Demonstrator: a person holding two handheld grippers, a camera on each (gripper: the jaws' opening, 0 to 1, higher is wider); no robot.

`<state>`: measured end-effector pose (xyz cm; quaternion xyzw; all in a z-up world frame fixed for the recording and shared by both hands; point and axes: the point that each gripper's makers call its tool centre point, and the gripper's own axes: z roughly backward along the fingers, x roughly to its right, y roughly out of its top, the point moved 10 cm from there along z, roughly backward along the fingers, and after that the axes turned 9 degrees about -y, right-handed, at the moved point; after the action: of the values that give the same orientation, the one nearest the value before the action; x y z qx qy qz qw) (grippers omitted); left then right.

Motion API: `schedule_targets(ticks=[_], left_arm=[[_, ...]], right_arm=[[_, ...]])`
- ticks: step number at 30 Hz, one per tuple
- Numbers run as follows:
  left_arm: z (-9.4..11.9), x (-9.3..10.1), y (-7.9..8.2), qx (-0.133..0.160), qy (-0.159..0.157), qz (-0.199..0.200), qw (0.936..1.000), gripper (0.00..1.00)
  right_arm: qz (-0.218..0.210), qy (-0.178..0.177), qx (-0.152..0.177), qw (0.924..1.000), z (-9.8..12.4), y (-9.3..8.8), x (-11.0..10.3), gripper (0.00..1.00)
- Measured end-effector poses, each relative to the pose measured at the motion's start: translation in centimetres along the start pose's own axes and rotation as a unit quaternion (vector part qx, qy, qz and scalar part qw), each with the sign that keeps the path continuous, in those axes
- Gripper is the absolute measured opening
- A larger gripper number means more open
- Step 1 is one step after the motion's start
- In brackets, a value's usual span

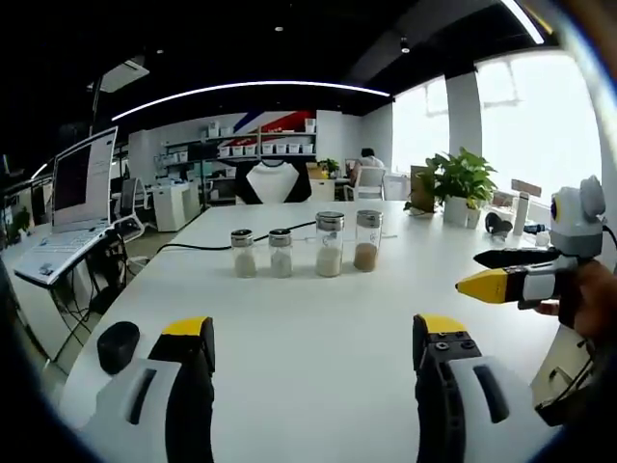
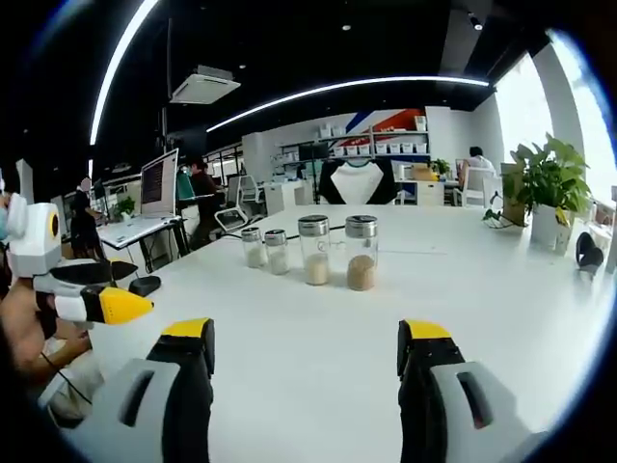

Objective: Rotate the seasoning bottle until the label or dispensing opening points toward the visible target arrow and the bottle remains upright within the marked orientation range

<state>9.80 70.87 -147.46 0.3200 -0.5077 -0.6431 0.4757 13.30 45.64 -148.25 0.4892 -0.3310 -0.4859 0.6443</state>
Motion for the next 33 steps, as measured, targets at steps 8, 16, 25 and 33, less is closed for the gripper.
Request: schedule_targets(ticks=[8,16,25,33], left_arm=[[0.2,-0.1,-0.2,-0.001,-0.002,0.001,1.0,0.89],[0.1,-0.1,-0.4,-0.004,-0.005,0.003,1.0,0.88],[0.1,0.0,-0.7,-0.006,-0.008,0.005,0.9999,0.86],[-0.1,0.2,-0.9,-0.01,-0.017,0.006,0.9998,0.84]], right_arm=[[0.001,0.005,-0.001,1.0,0.1,-0.1,-0.2,0.77],[-0.003,0.008,-0.006,1.0,0.2,-0.4,-0.1,0.75],[-0.005,0.01,-0.003,0.9999,0.3,-0.6,0.1,0.72],[-0.01,0.012,-0.009,0.9998,0.4,-1.0,0.3,0.71]])
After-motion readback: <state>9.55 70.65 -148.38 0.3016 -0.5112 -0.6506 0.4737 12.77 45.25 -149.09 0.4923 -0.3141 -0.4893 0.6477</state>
